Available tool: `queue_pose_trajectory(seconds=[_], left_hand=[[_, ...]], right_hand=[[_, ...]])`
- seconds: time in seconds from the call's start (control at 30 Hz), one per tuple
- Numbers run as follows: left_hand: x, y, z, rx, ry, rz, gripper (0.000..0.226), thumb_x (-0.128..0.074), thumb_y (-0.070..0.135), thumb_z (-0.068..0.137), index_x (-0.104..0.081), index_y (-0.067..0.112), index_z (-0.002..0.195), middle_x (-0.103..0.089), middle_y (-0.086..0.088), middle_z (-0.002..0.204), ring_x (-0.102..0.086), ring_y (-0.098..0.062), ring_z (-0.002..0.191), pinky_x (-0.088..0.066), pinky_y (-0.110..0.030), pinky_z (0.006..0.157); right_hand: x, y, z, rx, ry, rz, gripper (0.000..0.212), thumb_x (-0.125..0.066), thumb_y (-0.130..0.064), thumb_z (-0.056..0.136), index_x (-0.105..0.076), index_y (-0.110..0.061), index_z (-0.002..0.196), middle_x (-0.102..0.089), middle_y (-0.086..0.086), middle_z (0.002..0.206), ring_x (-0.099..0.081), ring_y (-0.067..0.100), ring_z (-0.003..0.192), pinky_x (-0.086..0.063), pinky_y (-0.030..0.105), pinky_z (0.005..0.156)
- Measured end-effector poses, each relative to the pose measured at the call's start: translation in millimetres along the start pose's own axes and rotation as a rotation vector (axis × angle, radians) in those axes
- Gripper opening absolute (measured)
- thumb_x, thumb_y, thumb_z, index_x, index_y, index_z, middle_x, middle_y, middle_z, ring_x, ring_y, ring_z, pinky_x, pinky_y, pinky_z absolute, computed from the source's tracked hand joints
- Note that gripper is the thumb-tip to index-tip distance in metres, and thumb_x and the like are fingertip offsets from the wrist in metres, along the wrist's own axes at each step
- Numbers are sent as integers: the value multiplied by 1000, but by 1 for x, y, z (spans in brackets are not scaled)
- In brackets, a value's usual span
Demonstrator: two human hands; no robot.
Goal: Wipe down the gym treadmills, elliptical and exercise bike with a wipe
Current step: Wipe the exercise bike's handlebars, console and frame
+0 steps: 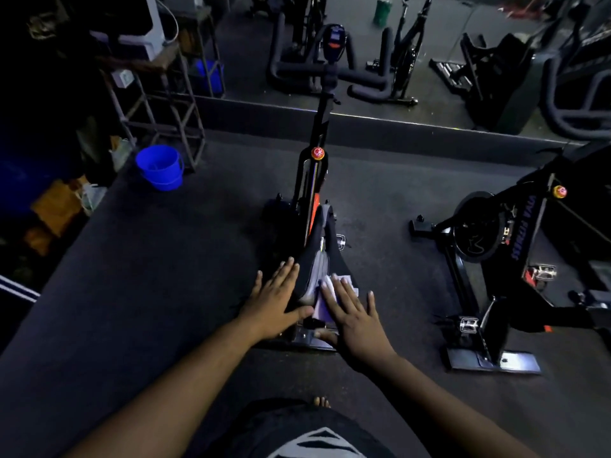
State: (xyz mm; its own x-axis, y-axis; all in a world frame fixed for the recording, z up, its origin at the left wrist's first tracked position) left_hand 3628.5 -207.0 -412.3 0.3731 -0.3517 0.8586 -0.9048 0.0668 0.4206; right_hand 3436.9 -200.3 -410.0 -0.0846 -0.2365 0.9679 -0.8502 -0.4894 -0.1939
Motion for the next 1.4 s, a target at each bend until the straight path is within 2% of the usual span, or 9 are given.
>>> queue_pose_trajectory(seconds=[0.2, 0.5, 0.6, 0.7, 0.77, 0.97, 1.1, 1.27, 1.4], left_hand=[[9, 34, 26, 71, 16, 129, 83, -41, 45, 104, 12, 17, 162, 23, 2, 168, 20, -13, 155, 10, -52, 125], [12, 27, 43, 93, -127, 89, 88, -31, 67, 100, 23, 27, 157, 37, 13, 160, 30, -5, 148, 11, -55, 123], [12, 29, 46, 162, -123, 31, 78, -30, 56, 105, 22, 31, 157, 36, 19, 158, 28, -4, 149, 9, -59, 123], [10, 30, 47, 186, -87, 49, 80, -28, 65, 102, 17, 33, 159, 36, 22, 158, 27, -4, 149, 8, -59, 123], [10, 31, 46, 203, -68, 61, 81, -26, 68, 100, 16, 32, 160, 36, 23, 157, 26, -5, 150, 8, -59, 123], [12, 33, 43, 235, -68, 128, 84, -37, 55, 103, 31, 35, 148, 39, 20, 153, 23, -8, 152, 5, -62, 123], [10, 30, 45, 243, -42, 84, 85, -23, 74, 97, 20, 33, 158, 32, 19, 161, 21, -7, 153, 7, -62, 122], [9, 30, 45, 290, -55, 88, 88, -20, 75, 97, 8, 25, 162, 17, 8, 169, 19, -12, 155, 9, -62, 122], [10, 30, 45, 274, -25, 62, 88, -22, 77, 94, 16, 32, 160, 26, 15, 166, 20, -11, 154, 7, -64, 122]], right_hand=[[26, 14, 63, -112, -31, 356, 96, -38, -76, 92, 9, -30, 161, 15, -11, 169, 16, 9, 154, -7, 65, 121], [11, 25, 34, -97, -97, 441, 121, -15, -99, 66, 20, -30, 158, 26, -14, 165, 24, 8, 151, -6, 60, 121], [19, 32, 79, -111, -112, 553, 118, -32, -90, 76, 19, -24, 159, 21, -7, 168, 15, 13, 155, -8, 64, 121], [34, 36, 119, -114, -105, 607, 113, -50, -72, 89, 19, -16, 159, 18, 1, 169, 12, 17, 155, -4, 60, 122], [38, 36, 126, -75, -90, 592, 114, -52, -70, 90, 19, -12, 159, 20, 5, 168, 14, 18, 155, -3, 54, 122], [23, 43, 94, 62, -152, 420, 127, -23, -99, 65, 25, -25, 157, 32, -9, 163, 25, 12, 152, 0, 63, 119], [44, 46, 138, 38, -111, 351, 119, -31, -90, 76, 23, -23, 158, 32, -5, 164, 21, 15, 153, -1, 68, 119], [65, 38, 177, 57, -93, 228, 122, -30, -92, 73, 13, -19, 161, 22, -2, 167, 19, 16, 154, 0, 64, 119], [65, 42, 172, 313, -95, -121, 131, -1, -100, 59, 5, -19, 162, 10, -4, 170, 18, 14, 154, 8, 73, 114]])
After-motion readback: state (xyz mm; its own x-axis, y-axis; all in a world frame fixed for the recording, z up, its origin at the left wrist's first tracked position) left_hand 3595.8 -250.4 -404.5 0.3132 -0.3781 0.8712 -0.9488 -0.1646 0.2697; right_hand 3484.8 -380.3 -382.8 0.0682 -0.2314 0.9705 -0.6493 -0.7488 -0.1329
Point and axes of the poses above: each hand's wrist, its own z-axis towards the middle knuckle, its own x-axis out of the back of the hand, y = z × x, the point moved 5 cm from there along z, towards the middle knuckle
